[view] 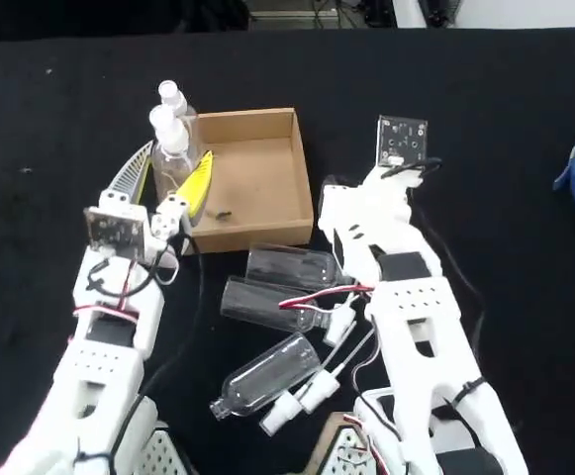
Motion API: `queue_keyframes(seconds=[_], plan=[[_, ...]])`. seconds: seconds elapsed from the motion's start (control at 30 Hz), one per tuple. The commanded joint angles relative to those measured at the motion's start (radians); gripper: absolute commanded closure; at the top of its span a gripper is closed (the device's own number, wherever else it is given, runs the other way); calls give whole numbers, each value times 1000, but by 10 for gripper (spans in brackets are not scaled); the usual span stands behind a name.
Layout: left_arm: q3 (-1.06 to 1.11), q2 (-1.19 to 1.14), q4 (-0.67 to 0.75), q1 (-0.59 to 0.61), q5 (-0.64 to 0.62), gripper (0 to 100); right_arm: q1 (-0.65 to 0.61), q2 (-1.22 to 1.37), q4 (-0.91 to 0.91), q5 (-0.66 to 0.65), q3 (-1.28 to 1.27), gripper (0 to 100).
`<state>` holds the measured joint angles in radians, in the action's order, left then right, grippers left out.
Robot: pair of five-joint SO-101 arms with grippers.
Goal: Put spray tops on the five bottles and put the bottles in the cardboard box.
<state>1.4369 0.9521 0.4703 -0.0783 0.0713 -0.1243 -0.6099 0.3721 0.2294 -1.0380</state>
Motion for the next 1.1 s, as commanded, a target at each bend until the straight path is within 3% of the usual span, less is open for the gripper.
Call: queue_keyframes(seconds=[0.0, 0.2, 0.6, 0.73, 1.07], plan=[[-148, -147, 32, -12, -9, 967, 17, -15, -63, 6, -5, 983], [-217, -290, 38, -5, -8, 967, 17, -15, -86, 6, -24, 983], [-229, -356, 40, -10, -12, 970, 17, -15, -86, 6, -24, 983], [-234, -404, 44, 1, -155, 971, 17, -15, -86, 6, -24, 983], [-196, -603, 460, 56, -196, 971, 17, -15, -86, 6, -24, 983]])
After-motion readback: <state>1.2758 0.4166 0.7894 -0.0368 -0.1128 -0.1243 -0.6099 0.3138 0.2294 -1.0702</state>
